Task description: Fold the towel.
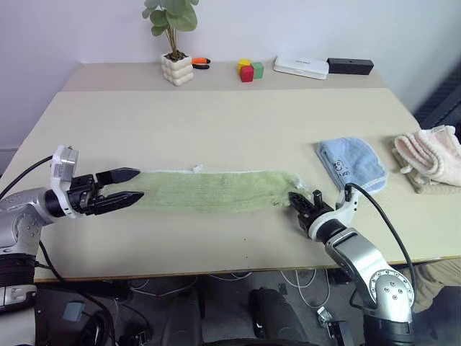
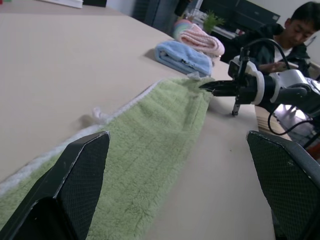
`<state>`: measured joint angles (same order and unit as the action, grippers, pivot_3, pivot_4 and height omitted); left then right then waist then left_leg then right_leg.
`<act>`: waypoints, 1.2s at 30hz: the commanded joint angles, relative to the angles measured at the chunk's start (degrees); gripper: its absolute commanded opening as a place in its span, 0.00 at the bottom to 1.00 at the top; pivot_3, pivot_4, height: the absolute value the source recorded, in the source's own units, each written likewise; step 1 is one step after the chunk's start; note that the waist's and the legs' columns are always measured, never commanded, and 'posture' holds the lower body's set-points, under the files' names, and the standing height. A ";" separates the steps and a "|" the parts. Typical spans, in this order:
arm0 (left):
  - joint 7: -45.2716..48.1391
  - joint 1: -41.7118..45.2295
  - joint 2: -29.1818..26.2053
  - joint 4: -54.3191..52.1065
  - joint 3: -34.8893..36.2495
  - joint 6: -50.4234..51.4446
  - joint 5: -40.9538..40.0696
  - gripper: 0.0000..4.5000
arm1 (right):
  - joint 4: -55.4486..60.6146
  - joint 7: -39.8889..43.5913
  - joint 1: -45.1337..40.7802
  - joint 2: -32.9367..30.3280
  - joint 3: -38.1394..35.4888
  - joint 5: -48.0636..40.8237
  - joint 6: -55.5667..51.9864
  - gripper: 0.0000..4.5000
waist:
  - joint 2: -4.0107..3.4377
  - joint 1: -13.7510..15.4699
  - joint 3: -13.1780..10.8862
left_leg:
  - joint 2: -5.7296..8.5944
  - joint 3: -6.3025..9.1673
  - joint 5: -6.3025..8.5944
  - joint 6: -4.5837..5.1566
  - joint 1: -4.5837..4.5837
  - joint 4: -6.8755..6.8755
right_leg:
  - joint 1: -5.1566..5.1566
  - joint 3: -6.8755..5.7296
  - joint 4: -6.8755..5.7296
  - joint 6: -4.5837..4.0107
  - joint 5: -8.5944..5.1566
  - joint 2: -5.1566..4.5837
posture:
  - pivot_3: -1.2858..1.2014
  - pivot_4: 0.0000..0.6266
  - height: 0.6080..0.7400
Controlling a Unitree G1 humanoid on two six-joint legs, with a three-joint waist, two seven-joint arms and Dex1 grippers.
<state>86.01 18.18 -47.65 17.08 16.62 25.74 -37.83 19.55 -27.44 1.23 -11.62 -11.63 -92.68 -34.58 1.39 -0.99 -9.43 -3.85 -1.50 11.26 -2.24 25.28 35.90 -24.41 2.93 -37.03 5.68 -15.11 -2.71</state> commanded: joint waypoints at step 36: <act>-2.15 -0.06 2.08 -3.20 1.47 -2.06 -0.63 1.00 | 16.44 48.61 -14.63 -31.71 21.71 61.79 -1.94 0.01 | -0.02 0.41 -0.02 | 0.04 -0.02 0.03 0.05 0.06 0.14 | -0.06 -0.01 -0.05 0.02 0.00 0.06 | 0.52 0.24 1.00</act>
<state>84.06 18.21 -45.43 15.72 16.63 23.48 -37.04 34.38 20.55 -12.90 -44.13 9.52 -32.34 -36.97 1.38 -0.58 -9.45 -3.81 -1.52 11.28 -2.18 25.35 36.06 -24.46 2.92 -37.08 5.70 -15.11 -2.65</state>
